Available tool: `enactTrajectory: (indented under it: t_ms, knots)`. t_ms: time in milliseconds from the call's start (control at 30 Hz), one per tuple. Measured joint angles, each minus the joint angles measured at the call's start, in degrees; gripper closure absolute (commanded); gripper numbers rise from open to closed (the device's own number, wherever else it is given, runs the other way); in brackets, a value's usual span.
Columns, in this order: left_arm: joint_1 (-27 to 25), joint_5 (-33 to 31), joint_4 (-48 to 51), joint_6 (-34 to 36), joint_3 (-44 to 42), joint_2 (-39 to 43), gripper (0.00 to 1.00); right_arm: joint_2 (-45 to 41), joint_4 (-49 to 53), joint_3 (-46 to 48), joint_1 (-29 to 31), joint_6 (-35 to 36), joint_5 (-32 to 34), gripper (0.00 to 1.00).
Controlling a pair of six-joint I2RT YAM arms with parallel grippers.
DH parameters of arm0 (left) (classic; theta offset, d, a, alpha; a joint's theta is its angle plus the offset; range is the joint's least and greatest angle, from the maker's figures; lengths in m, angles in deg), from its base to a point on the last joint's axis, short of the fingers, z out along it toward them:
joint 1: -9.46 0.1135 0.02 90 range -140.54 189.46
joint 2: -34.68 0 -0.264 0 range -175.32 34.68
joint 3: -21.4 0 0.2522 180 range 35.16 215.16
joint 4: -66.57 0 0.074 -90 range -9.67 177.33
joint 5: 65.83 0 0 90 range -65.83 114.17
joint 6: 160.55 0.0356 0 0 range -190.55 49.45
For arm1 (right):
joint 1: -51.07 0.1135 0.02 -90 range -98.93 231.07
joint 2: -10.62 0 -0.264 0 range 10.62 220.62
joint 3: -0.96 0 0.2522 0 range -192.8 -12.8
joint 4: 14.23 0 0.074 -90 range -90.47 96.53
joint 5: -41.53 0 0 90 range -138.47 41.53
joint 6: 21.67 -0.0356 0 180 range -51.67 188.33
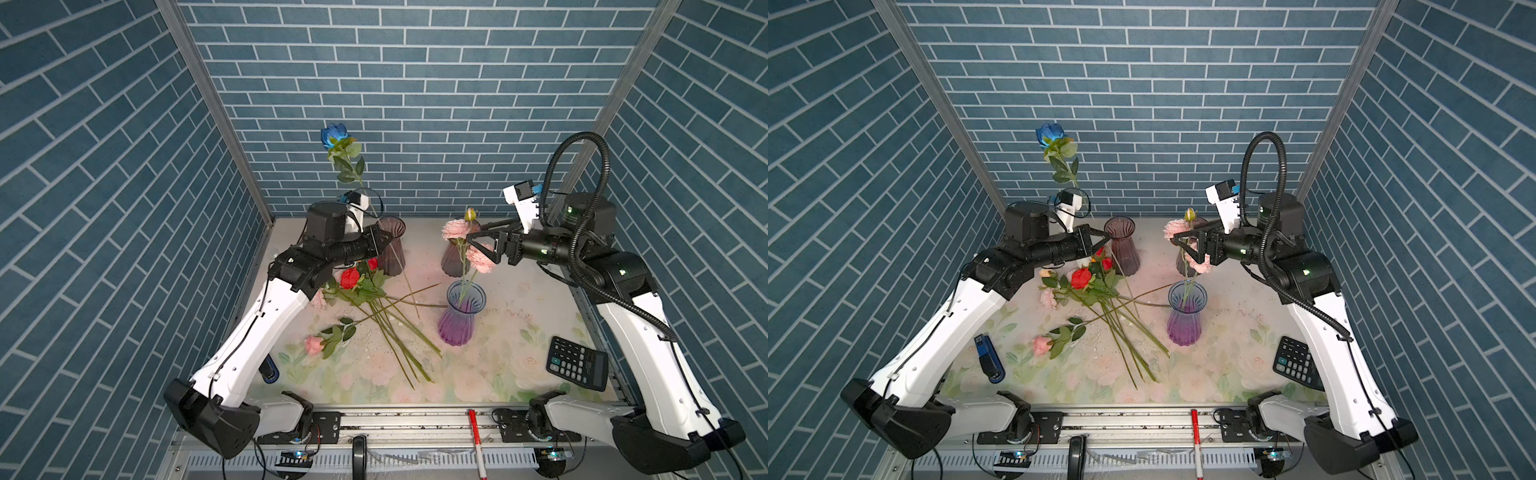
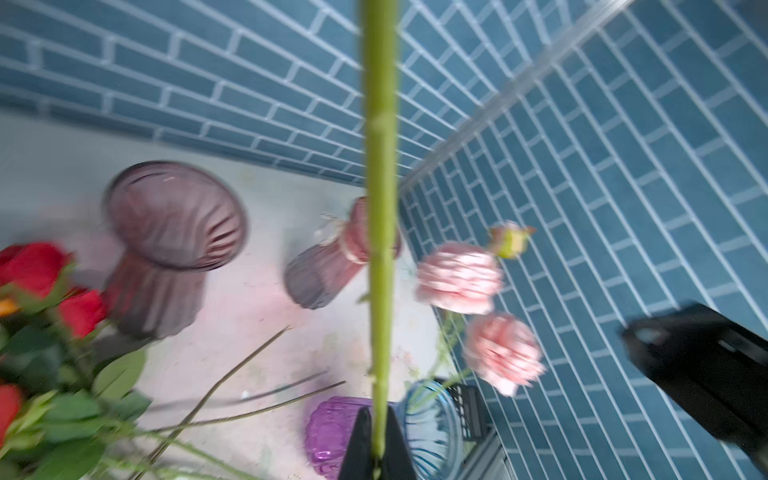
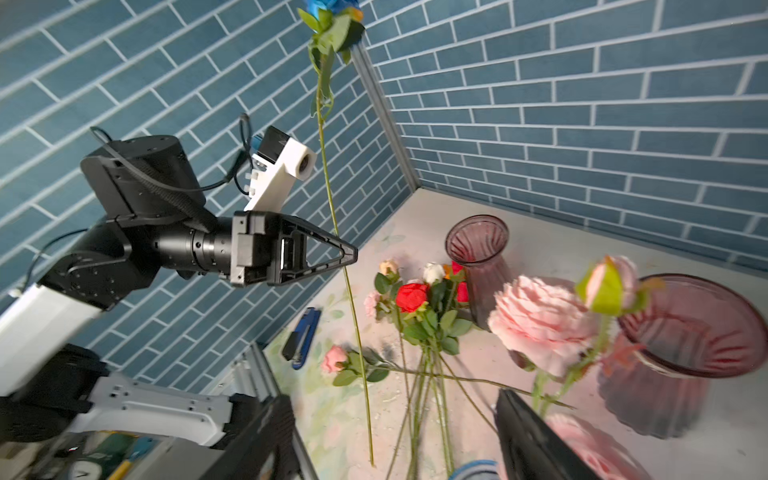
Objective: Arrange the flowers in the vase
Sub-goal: 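Raise the blue rose toward the right gripper while the right gripper approaches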
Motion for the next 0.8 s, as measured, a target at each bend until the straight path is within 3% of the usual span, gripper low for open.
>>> enactTrajectory:
  t_ms: [133, 267, 333, 567, 800]
  knots:
    - [-5.84, 4.5, -0.94, 5.29, 4.59, -2.29, 1.0, 1.51, -6.45, -0.35, 0.0, -7.08, -6.62, 0.34]
    - [-9.49, 12.94, -2.73, 8.26, 6.82, -6.4, 1.0, 1.57, -14.08, -0.26, 0.0, -13.64, -11.65, 0.64]
    - [-10.88, 15.85, -2.82, 9.35, 7.52, -8.31, 1.0, 1.6, -17.18, -0.26, 0.0, -16.33, -13.99, 0.74]
    - [-14.12, 20.92, -1.07, 12.74, 9.86, -10.23, 1.0, 1.73, -21.88, -0.04, 0.0, -21.0, -17.64, 0.8]
    - [-15.17, 21.22, -0.07, 14.71, 10.84, -9.55, 1.0, 2.23, -22.23, 2.58, 0.17, -22.01, -17.84, 0.8]
